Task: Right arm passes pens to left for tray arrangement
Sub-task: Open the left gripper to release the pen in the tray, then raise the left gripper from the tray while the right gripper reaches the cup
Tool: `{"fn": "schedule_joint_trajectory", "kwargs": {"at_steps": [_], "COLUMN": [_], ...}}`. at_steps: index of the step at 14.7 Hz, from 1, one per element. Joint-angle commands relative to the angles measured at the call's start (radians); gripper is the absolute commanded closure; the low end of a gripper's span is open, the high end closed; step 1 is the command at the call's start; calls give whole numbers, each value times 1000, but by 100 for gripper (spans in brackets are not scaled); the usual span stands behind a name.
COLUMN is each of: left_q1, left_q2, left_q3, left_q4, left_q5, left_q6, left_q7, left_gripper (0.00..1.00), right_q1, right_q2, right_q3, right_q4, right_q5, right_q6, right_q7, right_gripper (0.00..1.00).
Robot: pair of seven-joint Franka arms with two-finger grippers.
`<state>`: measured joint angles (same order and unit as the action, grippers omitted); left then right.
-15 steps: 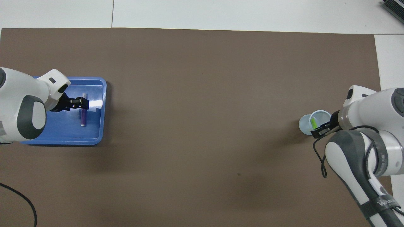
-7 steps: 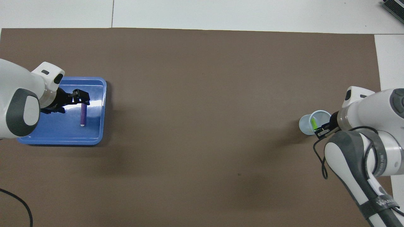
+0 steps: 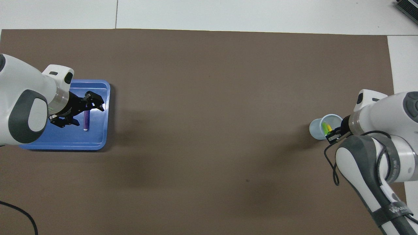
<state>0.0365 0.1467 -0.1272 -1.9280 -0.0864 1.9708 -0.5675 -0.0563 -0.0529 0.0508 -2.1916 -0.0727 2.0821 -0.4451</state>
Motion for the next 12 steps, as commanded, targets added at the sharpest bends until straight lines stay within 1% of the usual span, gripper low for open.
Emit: {"fn": "schedule_joint_trajectory", "kwargs": {"at_steps": [1, 3, 4, 5, 6, 10, 12], "left_q1": [-67, -99, -109, -118, -121, -151, -188], "left_q2": [-41, -55, -58, -58, -58, -58, -58], "left_q3": [11, 11, 11, 11, 11, 9, 9], "left_q4": [-3, -3, -3, -3, -3, -2, -2], "left_q5": [-19, -29, -30, -38, -50, -67, -67], "left_q6": [-35, -50, -52, -53, -55, -55, -46], "left_q7": [-135, -193, -207, -225, -247, -317, -382], "left_gripper": [0, 0, 0, 0, 0, 0, 0], "right_q1": [-14, -14, -14, -13, -14, -14, -14], "right_q2": [-2, -2, -2, -2, -1, 7, 8], "right_q3": [9, 9, 9, 9, 9, 9, 9], "right_q4": [-5, -5, -5, -7, -7, -7, -7], "right_q5": [-29, -29, -27, -27, -29, -27, -29], "right_q6": [-5, -5, -4, 1, 4, 4, 6], "right_q7": [-20, -18, -11, -7, -7, -9, -10], "right_gripper": [100, 100, 95, 49, 43, 42, 42]}}
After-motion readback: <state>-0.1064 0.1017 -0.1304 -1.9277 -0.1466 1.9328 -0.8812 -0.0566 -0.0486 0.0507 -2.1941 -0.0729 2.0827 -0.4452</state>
